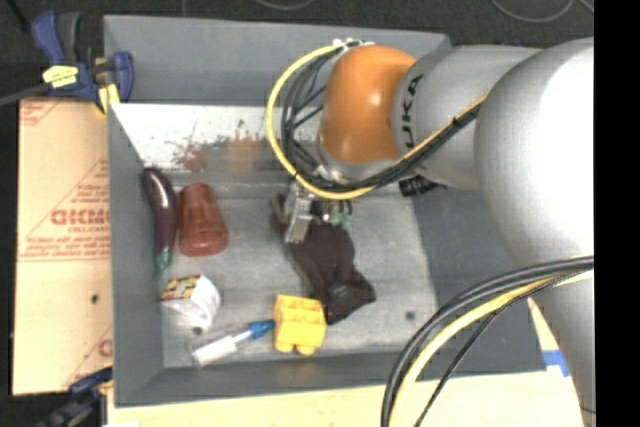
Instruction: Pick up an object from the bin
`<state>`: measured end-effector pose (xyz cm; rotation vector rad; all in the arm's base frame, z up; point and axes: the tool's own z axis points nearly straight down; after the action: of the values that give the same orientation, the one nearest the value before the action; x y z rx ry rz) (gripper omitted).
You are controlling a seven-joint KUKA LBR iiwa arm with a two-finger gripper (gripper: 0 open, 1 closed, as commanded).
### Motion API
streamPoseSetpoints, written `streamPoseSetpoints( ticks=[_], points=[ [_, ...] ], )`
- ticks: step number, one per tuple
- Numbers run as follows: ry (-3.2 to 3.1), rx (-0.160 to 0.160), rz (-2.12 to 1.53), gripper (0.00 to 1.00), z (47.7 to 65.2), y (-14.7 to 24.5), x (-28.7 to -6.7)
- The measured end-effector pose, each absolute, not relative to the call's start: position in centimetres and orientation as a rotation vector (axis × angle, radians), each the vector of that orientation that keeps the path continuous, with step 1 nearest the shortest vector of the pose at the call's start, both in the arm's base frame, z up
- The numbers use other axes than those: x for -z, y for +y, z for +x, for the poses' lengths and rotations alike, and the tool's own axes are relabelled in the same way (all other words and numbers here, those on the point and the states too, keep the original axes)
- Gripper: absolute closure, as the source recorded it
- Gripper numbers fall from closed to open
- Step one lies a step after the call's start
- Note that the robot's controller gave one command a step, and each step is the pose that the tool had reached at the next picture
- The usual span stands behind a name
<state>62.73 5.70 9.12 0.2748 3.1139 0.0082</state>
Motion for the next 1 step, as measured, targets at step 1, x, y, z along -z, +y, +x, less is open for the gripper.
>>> streamPoseSetpoints(
  ticks=[1],
  points=[
    [3.115,-0.008,0.275,1.00,62.72,5.67,-10.03]
  ],
)
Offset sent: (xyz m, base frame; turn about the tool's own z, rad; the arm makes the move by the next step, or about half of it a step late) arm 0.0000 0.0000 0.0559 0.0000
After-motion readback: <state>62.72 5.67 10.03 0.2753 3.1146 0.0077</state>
